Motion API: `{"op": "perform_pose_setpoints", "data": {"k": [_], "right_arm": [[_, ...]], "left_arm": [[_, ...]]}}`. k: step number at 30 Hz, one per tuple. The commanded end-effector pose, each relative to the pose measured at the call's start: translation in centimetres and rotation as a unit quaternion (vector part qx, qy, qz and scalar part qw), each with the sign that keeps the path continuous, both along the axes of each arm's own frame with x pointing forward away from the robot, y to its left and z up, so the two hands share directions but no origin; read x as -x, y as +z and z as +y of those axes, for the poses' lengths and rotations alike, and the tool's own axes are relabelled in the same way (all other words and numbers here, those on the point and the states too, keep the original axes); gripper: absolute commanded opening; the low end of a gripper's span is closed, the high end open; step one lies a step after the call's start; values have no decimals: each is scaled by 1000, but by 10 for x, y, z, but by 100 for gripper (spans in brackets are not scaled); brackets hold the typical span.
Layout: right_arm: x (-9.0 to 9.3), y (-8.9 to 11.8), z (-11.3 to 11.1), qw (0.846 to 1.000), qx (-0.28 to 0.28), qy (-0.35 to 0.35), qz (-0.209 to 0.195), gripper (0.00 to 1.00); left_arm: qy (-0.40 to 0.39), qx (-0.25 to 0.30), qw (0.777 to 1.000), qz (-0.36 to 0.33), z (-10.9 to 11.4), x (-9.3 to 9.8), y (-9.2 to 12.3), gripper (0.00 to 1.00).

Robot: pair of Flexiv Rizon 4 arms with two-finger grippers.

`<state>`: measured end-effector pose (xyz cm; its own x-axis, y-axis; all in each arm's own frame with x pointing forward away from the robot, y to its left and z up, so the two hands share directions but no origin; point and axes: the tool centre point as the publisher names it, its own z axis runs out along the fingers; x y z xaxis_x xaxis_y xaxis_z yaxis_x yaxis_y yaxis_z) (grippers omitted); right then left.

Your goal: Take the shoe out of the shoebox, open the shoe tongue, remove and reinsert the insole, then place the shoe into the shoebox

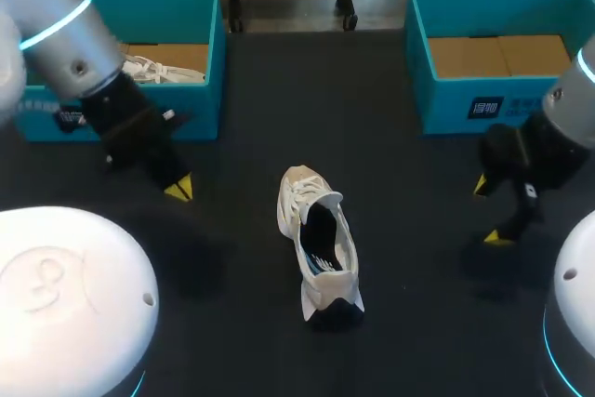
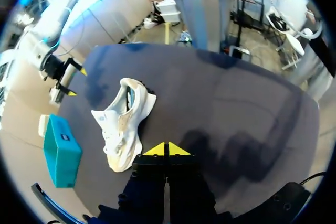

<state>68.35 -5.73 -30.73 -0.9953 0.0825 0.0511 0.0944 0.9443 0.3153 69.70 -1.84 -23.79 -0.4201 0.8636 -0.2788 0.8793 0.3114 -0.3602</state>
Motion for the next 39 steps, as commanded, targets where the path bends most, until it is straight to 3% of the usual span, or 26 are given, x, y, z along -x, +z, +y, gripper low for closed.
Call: {"op": "perform_pose_setpoints", "data": {"k": [1,12,17,23,33,39], "right_arm": [[3,0,-1,1000,0,0,-3,100],[3,0,-1,1000,0,0,-3,100],[3,0,-1,1000,0,0,-3,100],[3,0,-1,1000,0,0,-3,100],[3,0,-1,1000,0,0,-3,100],[3,0,-1,1000,0,0,-3,100]], "left_arm": [[-49,-109,993,9,-5,2,10,0],[-49,-109,993,9,-5,2,10,0],[-120,-94,988,14,-33,7,12,0],[-213,-150,965,9,-60,20,25,0],[-213,-150,965,9,-60,20,25,0],[-250,-133,959,13,-93,38,1,0]]}}
